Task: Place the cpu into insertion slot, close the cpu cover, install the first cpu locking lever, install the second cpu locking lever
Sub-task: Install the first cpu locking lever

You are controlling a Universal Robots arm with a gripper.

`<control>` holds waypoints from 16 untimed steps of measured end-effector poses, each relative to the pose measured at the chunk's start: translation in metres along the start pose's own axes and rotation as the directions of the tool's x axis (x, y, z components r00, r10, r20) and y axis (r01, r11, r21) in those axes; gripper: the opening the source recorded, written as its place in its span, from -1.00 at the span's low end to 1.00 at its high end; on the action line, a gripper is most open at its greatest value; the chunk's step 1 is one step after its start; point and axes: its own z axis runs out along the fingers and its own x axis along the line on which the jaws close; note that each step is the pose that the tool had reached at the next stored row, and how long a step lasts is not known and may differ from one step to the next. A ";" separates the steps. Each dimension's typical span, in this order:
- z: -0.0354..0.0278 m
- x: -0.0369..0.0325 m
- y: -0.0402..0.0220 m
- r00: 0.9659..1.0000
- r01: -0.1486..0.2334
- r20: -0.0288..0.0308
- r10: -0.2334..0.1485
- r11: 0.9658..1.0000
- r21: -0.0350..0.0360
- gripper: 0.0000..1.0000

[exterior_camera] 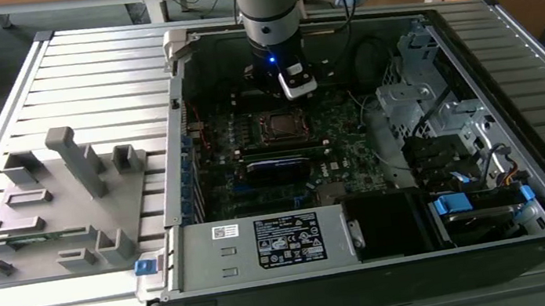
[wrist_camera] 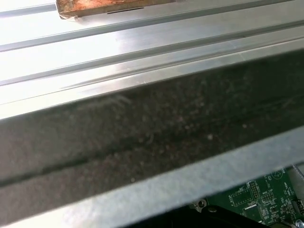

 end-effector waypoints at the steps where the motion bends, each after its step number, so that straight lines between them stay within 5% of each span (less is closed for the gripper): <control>1: 0.0000 0.0000 0.0000 1.000 0.000 0.000 0.000 1.000 0.000 -0.79; 16: 0.0009 -0.0006 -0.0027 1.000 0.008 0.004 -0.008 1.000 0.017 -0.79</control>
